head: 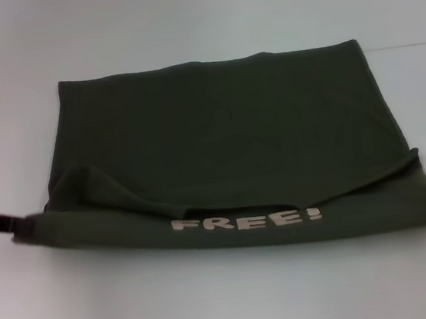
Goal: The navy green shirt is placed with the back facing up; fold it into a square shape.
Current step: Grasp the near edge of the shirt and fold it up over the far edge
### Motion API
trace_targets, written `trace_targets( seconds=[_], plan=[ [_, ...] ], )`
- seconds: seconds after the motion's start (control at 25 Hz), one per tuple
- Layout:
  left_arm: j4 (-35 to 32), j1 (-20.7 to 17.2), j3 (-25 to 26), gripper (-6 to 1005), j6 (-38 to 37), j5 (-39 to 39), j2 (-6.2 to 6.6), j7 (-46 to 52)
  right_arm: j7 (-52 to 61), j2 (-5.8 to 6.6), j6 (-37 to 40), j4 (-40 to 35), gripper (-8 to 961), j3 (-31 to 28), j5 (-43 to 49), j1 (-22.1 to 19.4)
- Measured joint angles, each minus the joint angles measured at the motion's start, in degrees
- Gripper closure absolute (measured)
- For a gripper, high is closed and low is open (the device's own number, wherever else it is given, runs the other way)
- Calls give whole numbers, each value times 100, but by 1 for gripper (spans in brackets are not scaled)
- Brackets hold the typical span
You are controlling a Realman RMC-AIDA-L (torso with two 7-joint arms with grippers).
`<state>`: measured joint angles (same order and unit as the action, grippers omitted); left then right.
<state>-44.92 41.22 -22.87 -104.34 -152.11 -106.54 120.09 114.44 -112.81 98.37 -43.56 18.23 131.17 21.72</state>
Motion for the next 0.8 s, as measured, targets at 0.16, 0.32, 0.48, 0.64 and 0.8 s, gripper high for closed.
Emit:
trace_targets(
  seconds=[0.16, 0.32, 0.48, 0.64, 0.8],
  plan=[
    [2, 68, 304, 970, 154, 246, 33, 41, 1, 37, -246, 38, 926, -28, -65, 255],
    [46, 109, 646, 969, 505, 675, 79, 180, 65, 62, -556, 47, 926, -34, -159, 550],
    [96, 128, 688, 969, 1022, 1161, 63, 330, 202, 121, -926, 49, 927, -24, -294, 844],
    [251, 178, 648, 969, 1607, 1600, 20, 345, 294, 143, -1364, 50, 926, 23, -359, 1127],
    [476, 265, 621, 969, 2352, 1879, -88, 288, 324, 125, -1872, 91, 926, 26, -365, 1429]
  ],
)
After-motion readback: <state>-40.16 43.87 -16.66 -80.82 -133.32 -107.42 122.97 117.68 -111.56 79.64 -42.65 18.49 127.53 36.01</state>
